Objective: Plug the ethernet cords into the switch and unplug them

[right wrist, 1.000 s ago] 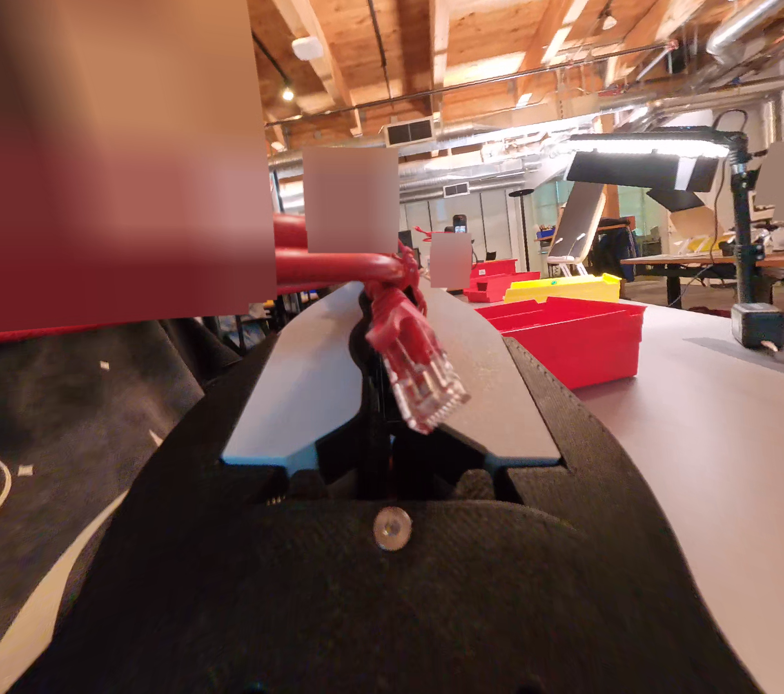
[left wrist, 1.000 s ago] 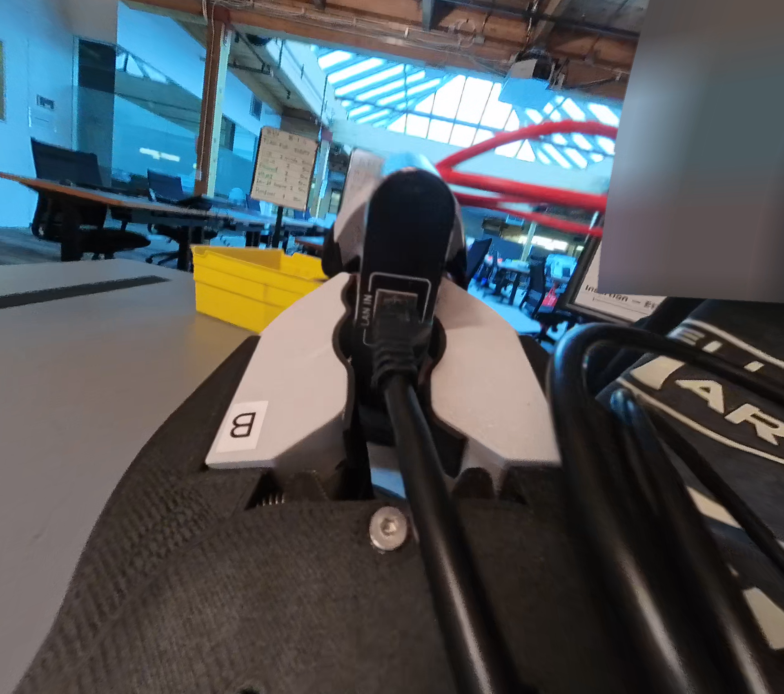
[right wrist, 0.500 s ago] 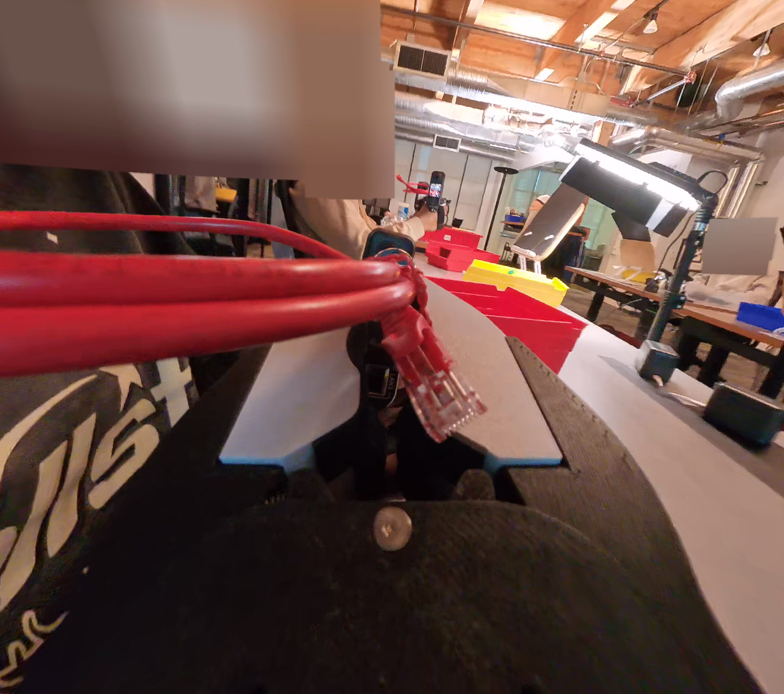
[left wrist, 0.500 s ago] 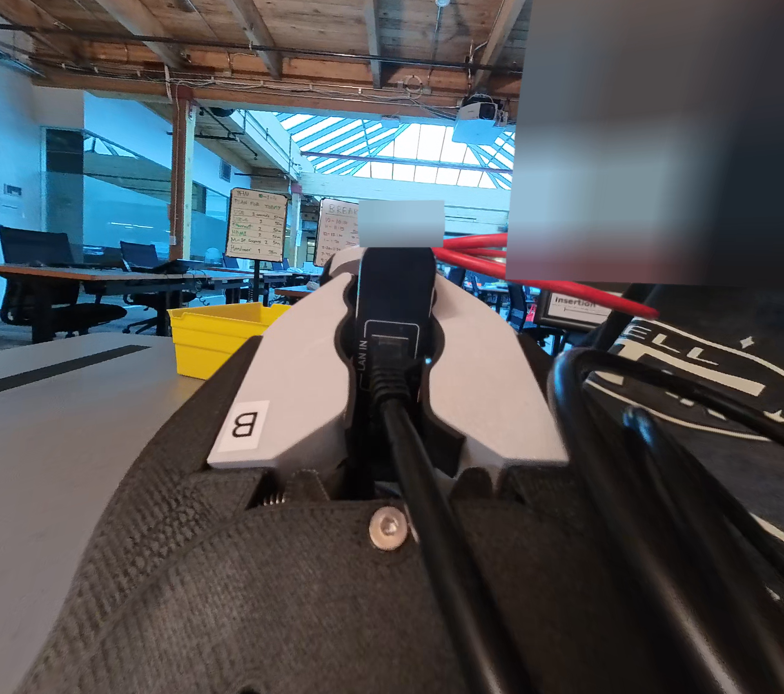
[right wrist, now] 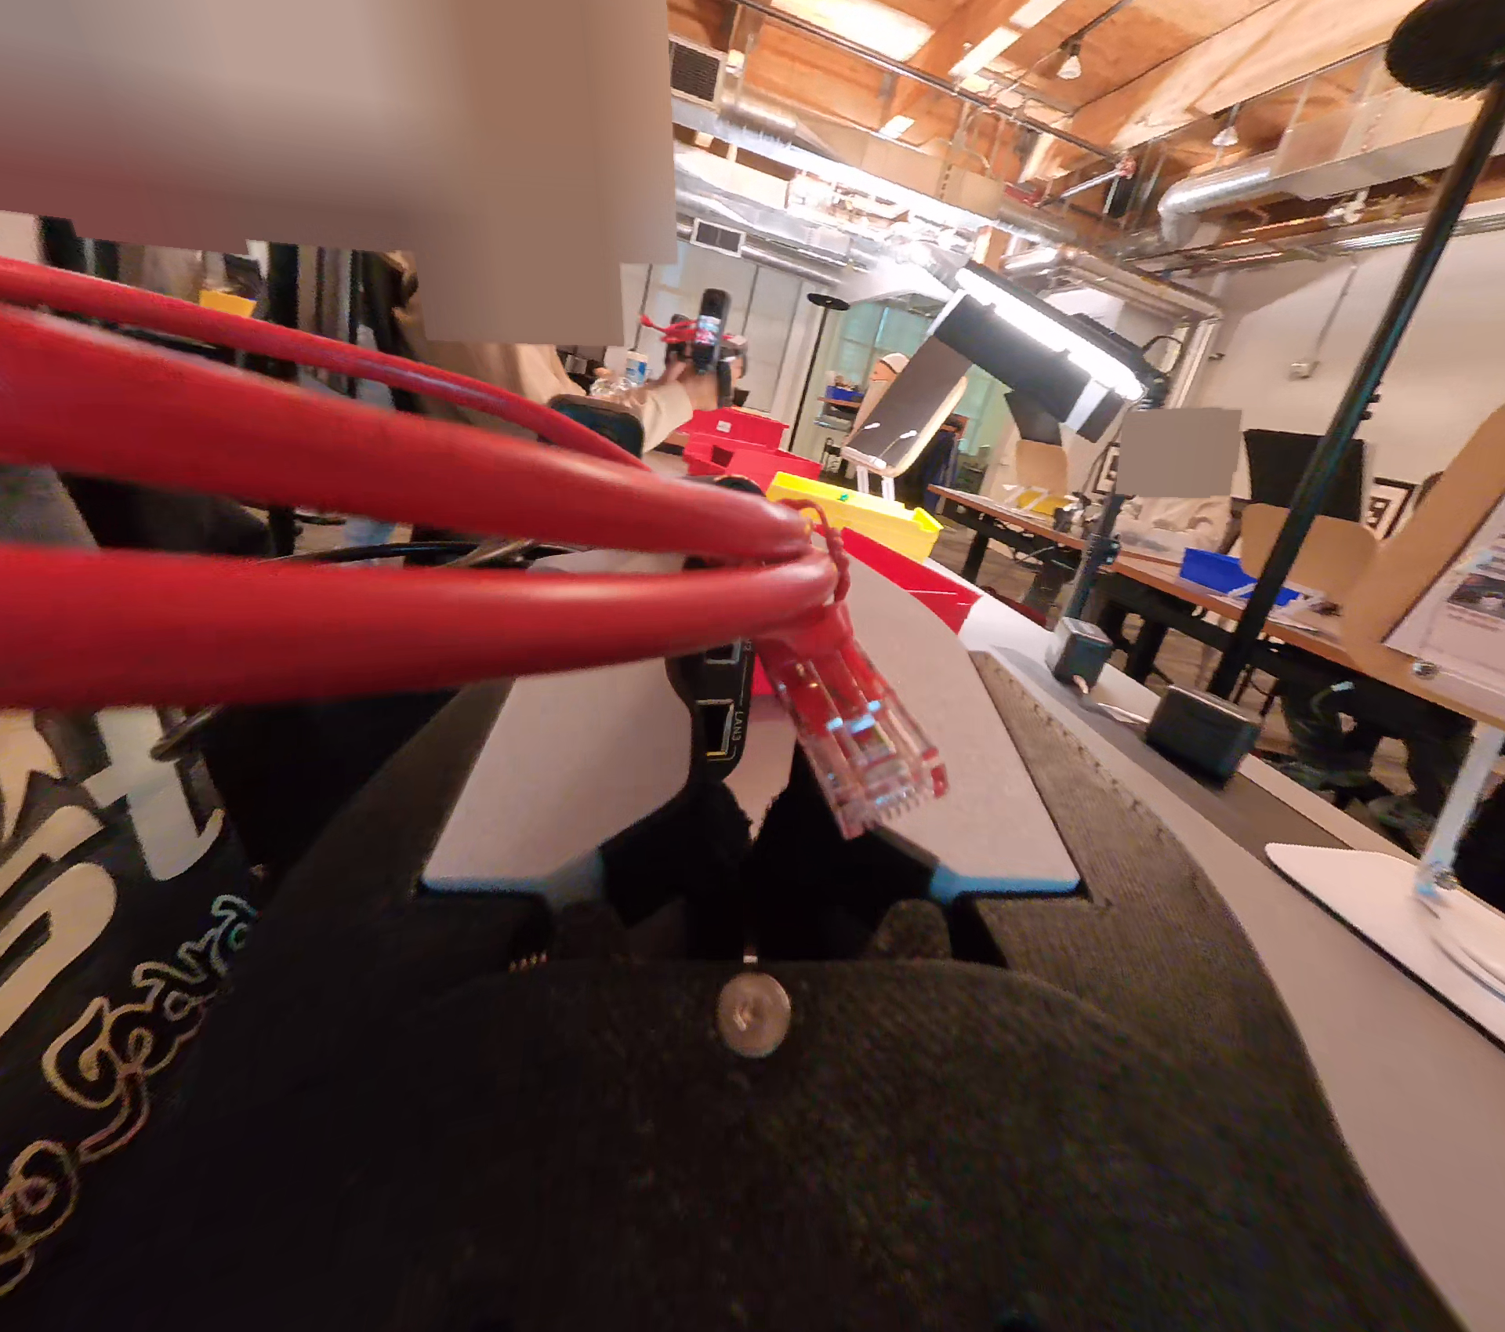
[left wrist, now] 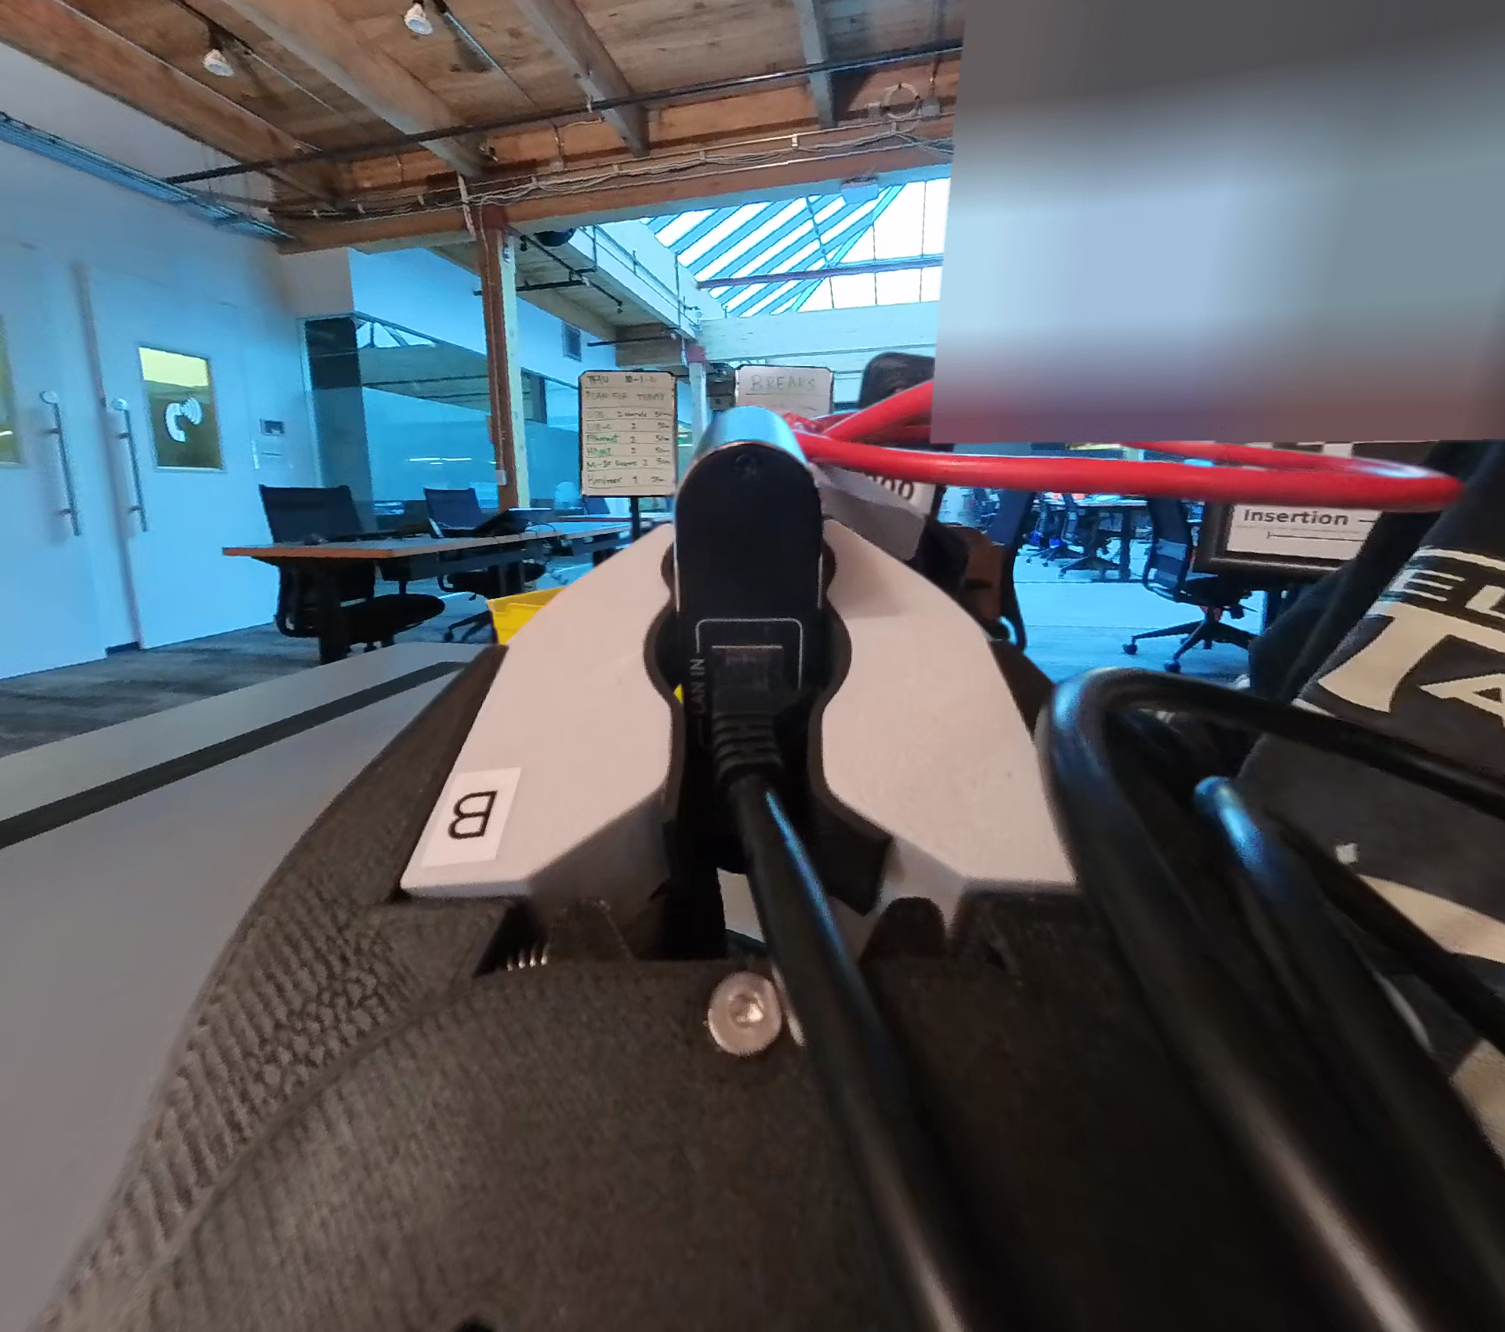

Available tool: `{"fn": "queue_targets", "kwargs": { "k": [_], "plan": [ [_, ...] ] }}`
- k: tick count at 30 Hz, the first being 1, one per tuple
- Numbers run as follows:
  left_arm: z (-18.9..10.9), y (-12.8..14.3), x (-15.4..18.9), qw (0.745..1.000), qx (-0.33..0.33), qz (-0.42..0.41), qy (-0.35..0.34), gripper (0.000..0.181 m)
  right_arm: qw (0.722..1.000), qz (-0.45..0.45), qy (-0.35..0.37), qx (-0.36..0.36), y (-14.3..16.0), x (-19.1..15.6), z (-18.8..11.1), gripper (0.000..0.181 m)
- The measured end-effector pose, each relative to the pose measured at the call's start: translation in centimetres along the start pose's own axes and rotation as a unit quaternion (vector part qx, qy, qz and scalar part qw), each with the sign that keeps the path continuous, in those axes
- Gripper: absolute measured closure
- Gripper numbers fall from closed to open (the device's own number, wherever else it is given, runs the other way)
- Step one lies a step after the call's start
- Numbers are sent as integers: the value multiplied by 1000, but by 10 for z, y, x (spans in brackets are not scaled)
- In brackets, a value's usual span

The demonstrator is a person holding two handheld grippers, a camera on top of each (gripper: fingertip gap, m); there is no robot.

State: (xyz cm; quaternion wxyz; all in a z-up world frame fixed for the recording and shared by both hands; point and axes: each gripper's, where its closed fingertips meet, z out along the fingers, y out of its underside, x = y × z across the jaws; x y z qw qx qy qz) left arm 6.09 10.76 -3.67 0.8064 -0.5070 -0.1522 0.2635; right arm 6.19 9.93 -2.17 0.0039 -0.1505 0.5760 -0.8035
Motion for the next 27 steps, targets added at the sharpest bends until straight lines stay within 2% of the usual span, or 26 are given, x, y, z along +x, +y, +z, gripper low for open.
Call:
{"fn": "queue_targets", "kwargs": {
  "k": [3,12,14,15,16,18,20,23,24,25,27],
  "plan": [
    [0,-1,-2,1000,3,2,-10,154,1000,-9,28,3,-1,2,2,165],
    [-3,-11,-9,996,44,-75,-10,154,995,2,97,2,-6,11,6,166],
    [-18,-32,-8,992,106,-63,-7,155,966,18,239,98,-45,66,-43,166],
    [-26,-42,-10,991,122,-59,-2,154,958,39,261,114,-60,90,-73,170],
    [-30,-45,-17,990,126,-64,-9,154,956,44,270,102,-68,106,-96,169],
    [-36,-48,-33,981,152,-115,-28,154,946,-30,323,20,-74,123,-131,169],
    [-37,-46,-40,974,164,-155,-28,155,918,-104,376,-75,-76,133,-156,169],
    [-34,-42,-36,978,142,-150,-18,155,865,-162,452,-148,-92,145,-198,168],
    [-32,-40,-34,981,134,-140,-18,155,834,-185,486,-186,-97,149,-217,169],
    [-30,-38,-32,983,126,-131,-18,155,790,-216,527,-227,-103,152,-240,169],
    [-26,-34,-29,985,112,-131,-12,155,688,-258,600,-316,-113,155,-290,169]
  ]
}}
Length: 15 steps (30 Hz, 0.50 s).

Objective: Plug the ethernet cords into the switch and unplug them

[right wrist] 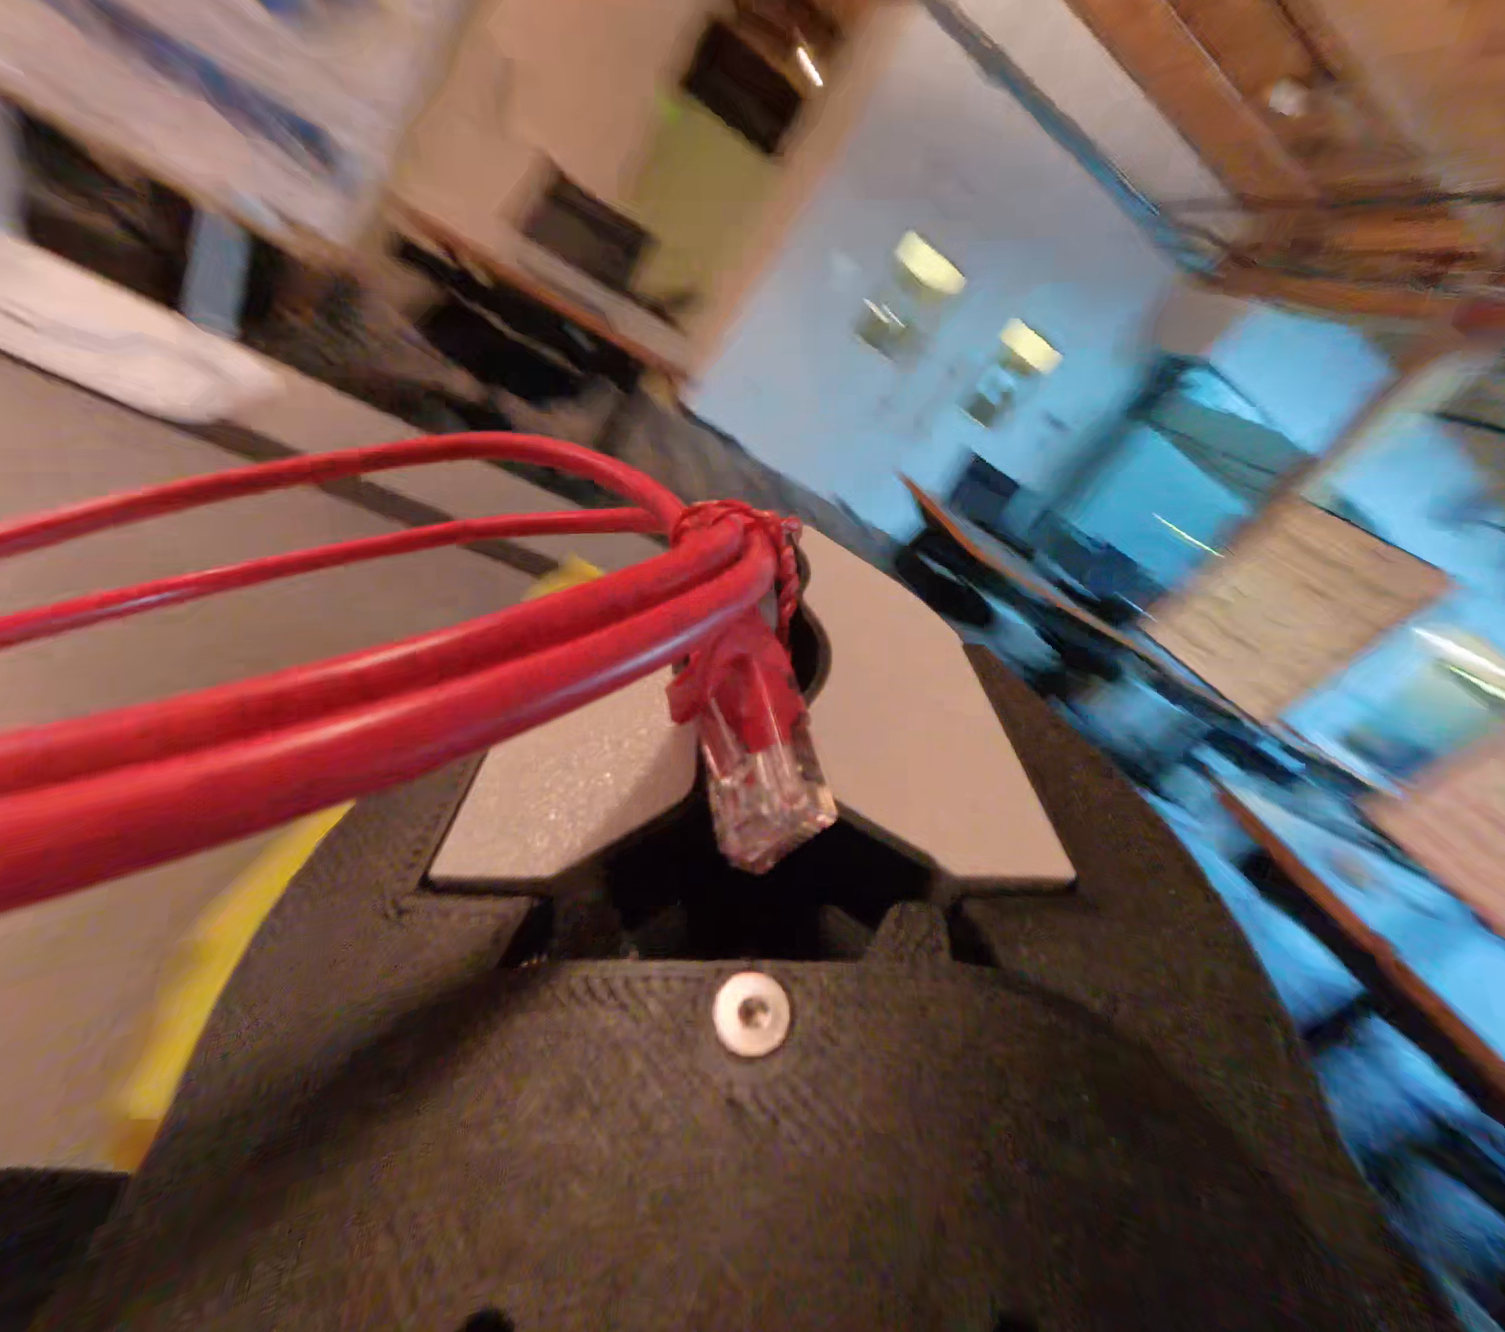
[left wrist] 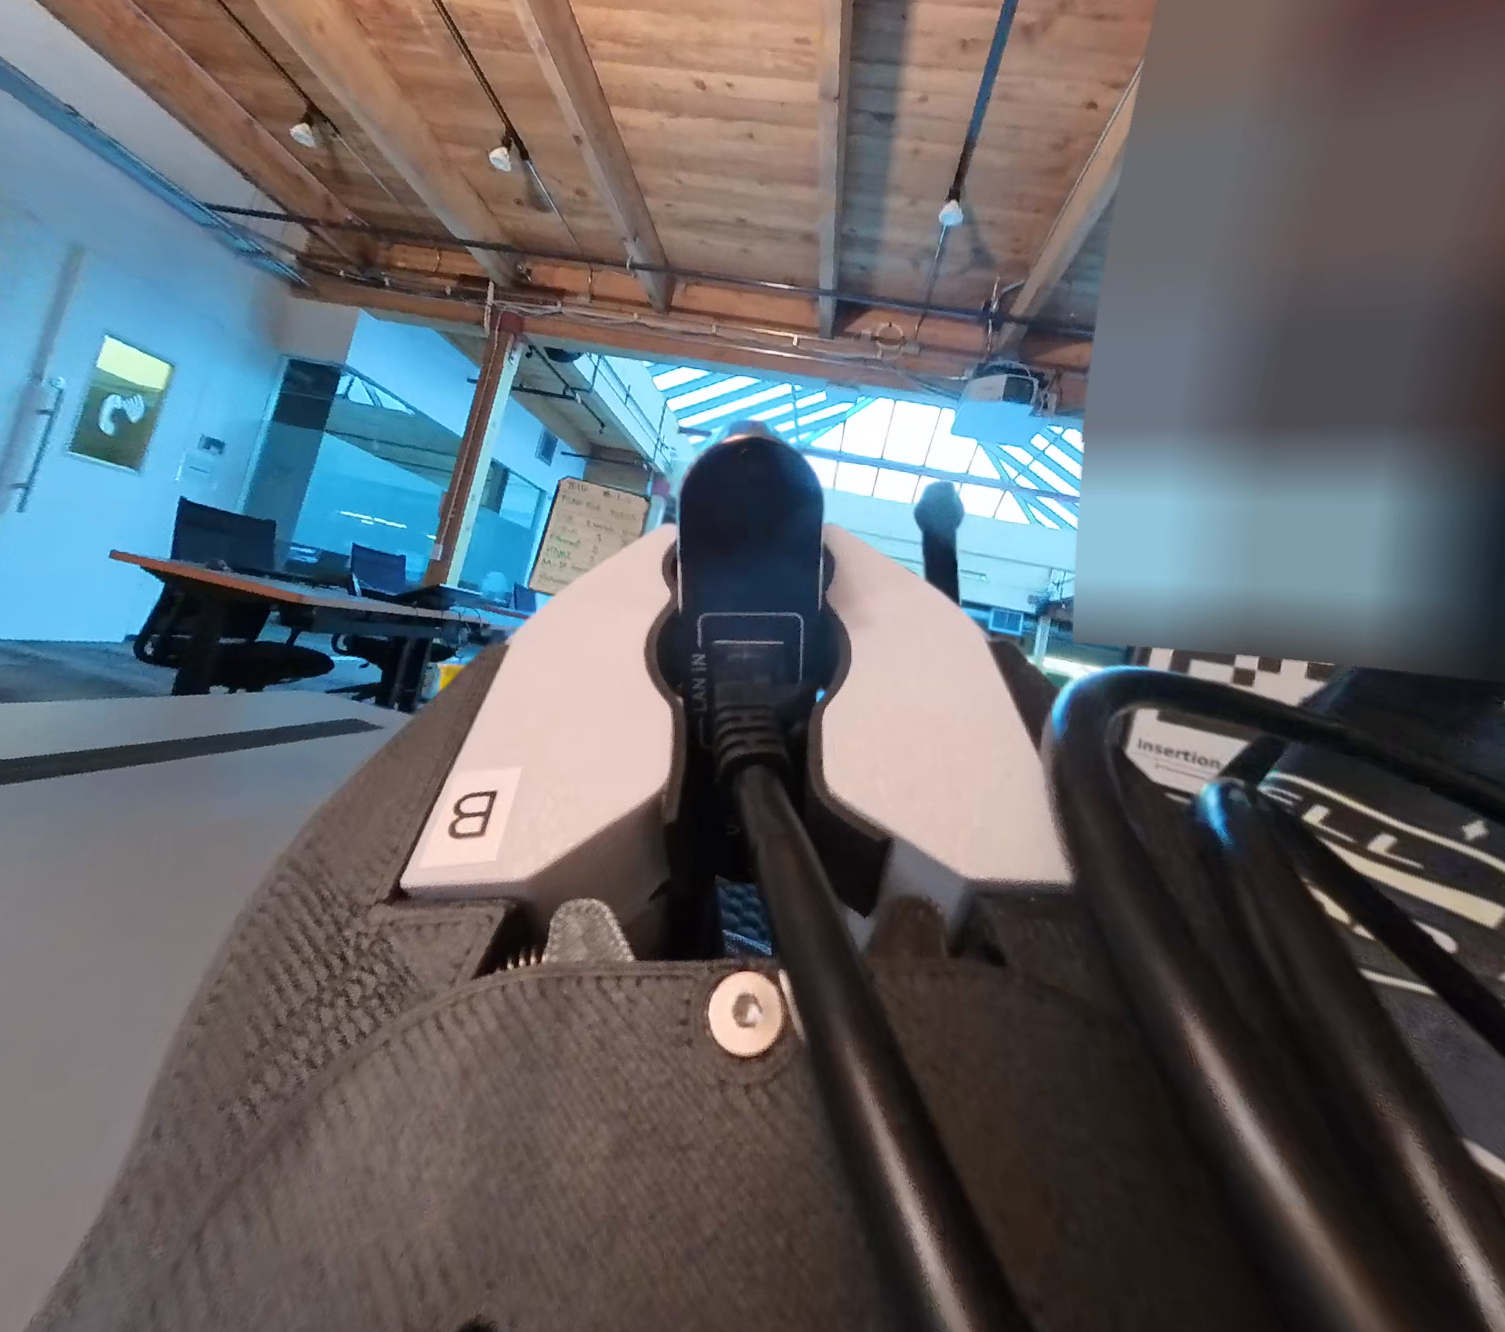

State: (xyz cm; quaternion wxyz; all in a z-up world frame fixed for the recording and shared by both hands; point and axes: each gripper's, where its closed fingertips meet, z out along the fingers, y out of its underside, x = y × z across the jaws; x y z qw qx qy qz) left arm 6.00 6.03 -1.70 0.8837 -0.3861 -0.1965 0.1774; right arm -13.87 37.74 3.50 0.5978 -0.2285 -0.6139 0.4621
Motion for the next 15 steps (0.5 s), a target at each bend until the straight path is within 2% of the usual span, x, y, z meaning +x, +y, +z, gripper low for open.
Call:
{"fn": "queue_targets", "kwargs": {
  "k": [2,4,6,11,15],
  "plan": [
    [1,2,-1,1000,-2,-8,-2,155,989,-60,77,-109,37,33,-4,169],
    [0,1,-3,1000,1,-12,-6,155,961,-109,135,-215,74,58,-10,169],
    [-1,-1,-5,1000,7,-17,-10,155,939,-117,154,-284,106,66,-10,168],
    [-1,2,-7,1000,-1,-18,-15,155,931,-92,164,-314,141,60,3,169],
    [1,5,-4,1000,-11,-11,-13,155,918,-99,130,-362,158,43,9,169]
  ]
}}
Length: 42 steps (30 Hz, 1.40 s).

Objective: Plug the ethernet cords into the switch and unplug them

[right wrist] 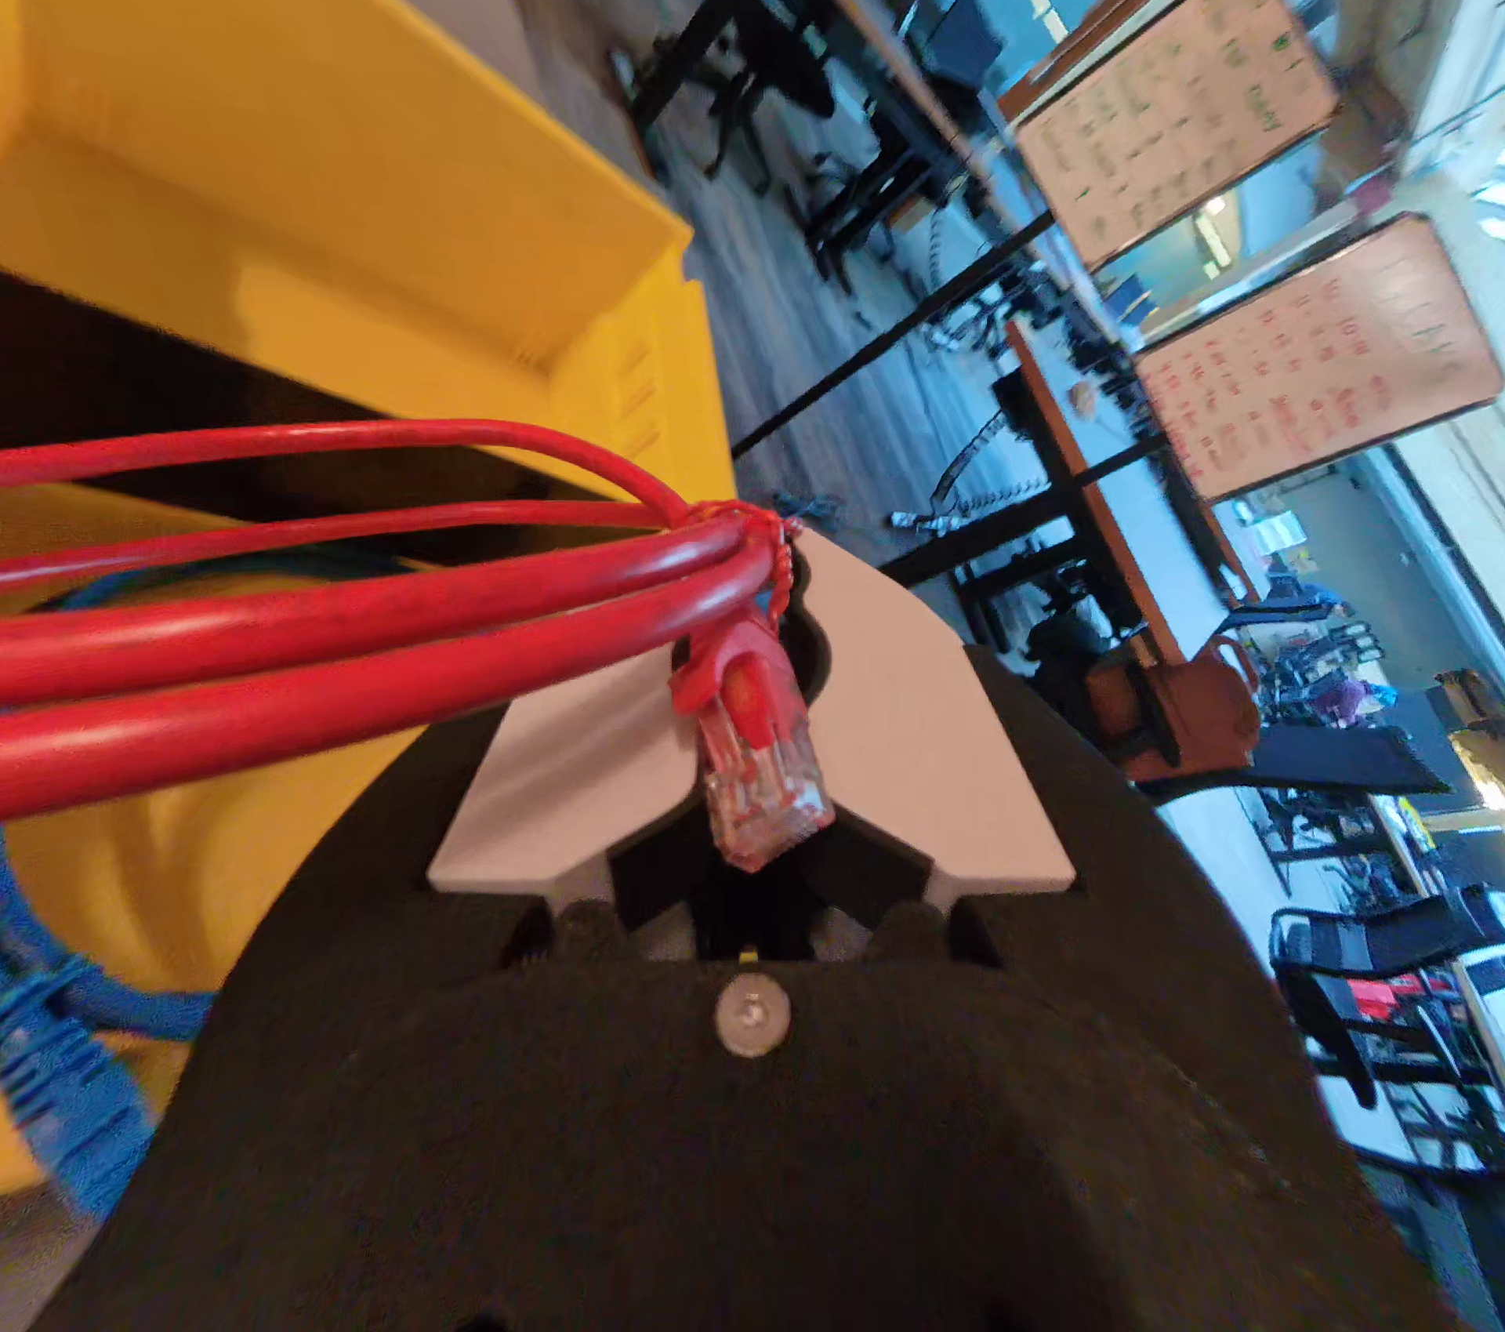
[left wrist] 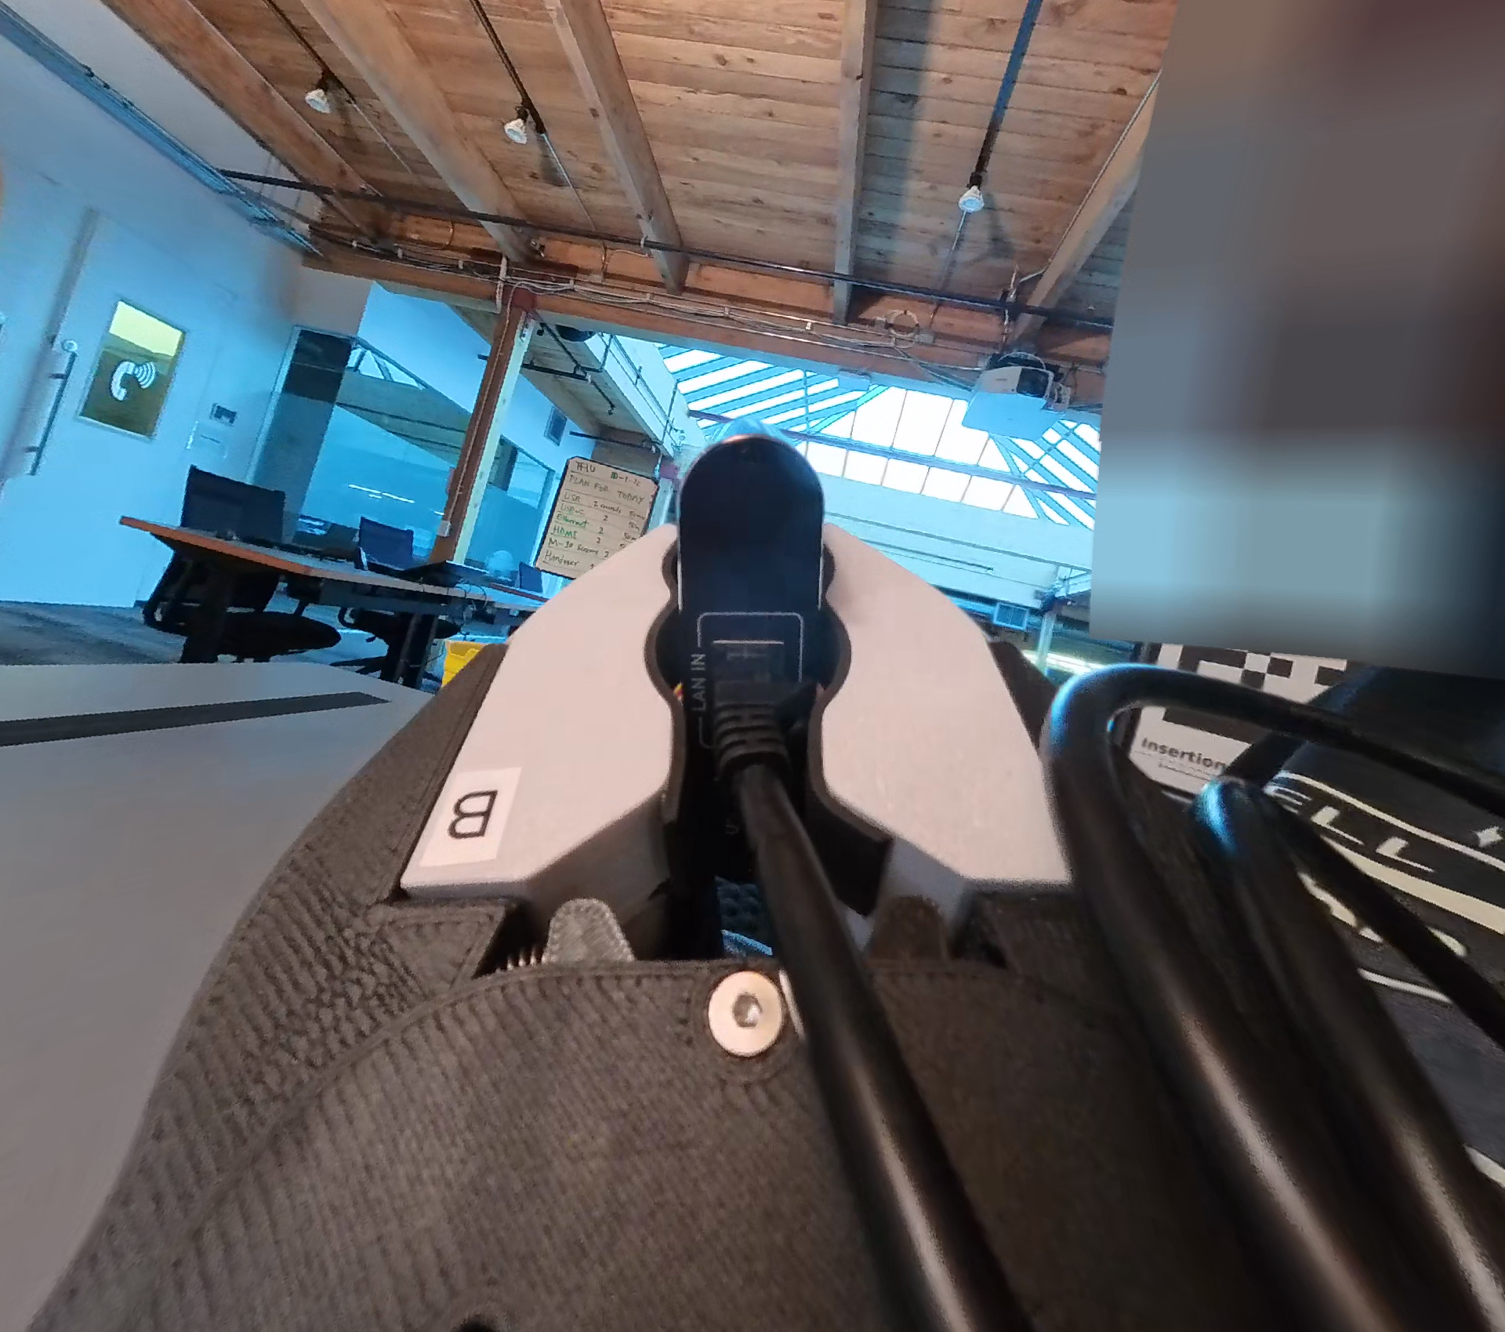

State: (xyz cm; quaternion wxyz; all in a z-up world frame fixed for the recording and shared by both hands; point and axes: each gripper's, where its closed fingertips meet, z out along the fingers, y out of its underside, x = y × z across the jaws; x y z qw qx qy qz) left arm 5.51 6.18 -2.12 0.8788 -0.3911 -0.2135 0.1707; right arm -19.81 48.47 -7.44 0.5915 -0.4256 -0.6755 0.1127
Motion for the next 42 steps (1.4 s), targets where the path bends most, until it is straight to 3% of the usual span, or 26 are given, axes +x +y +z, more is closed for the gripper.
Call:
{"fn": "queue_targets", "kwargs": {
  "k": [8,10,12,16,22,27,28,29,30,32,35,39,41,42],
  "plan": [
    [0,1,0,1000,-3,7,-3,155,996,6,-61,-71,26,-26,16,168],
    [1,2,1,1000,-6,10,-3,155,985,-8,-106,-134,46,-36,15,167],
    [1,3,0,1000,-8,10,-3,155,970,-23,-153,-186,62,-44,6,155],
    [1,3,0,1000,-7,8,-4,155,931,28,-309,-192,62,-67,-29,124],
    [1,5,0,1000,-12,4,-4,155,914,42,-396,-75,36,-66,-56,123],
    [2,7,0,1000,-18,1,-3,155,881,-20,-470,46,15,-80,-80,129],
    [2,8,-1,1000,-19,0,-3,155,881,-42,-465,72,12,-82,-80,139],
    [2,8,0,1000,-20,-2,-2,155,876,-70,-469,89,14,-87,-81,160],
    [3,8,0,1000,-21,-2,-2,155,864,-100,-486,88,20,-95,-83,175],
    [3,9,-1,1000,-23,-2,-2,155,852,-138,-504,44,39,-108,-78,180],
    [3,10,-1,1000,-25,-4,-4,155,899,-137,-416,6,39,-96,-43,177],
    [4,12,-4,999,-31,-14,-8,155,895,-38,-402,190,-34,-80,-71,159],
    [4,13,-5,999,-34,-23,-7,155,856,32,-423,295,-76,-68,-110,144],
    [4,14,-5,999,-37,-27,-6,155,819,70,-451,347,-96,-65,-137,140]
  ]
}}
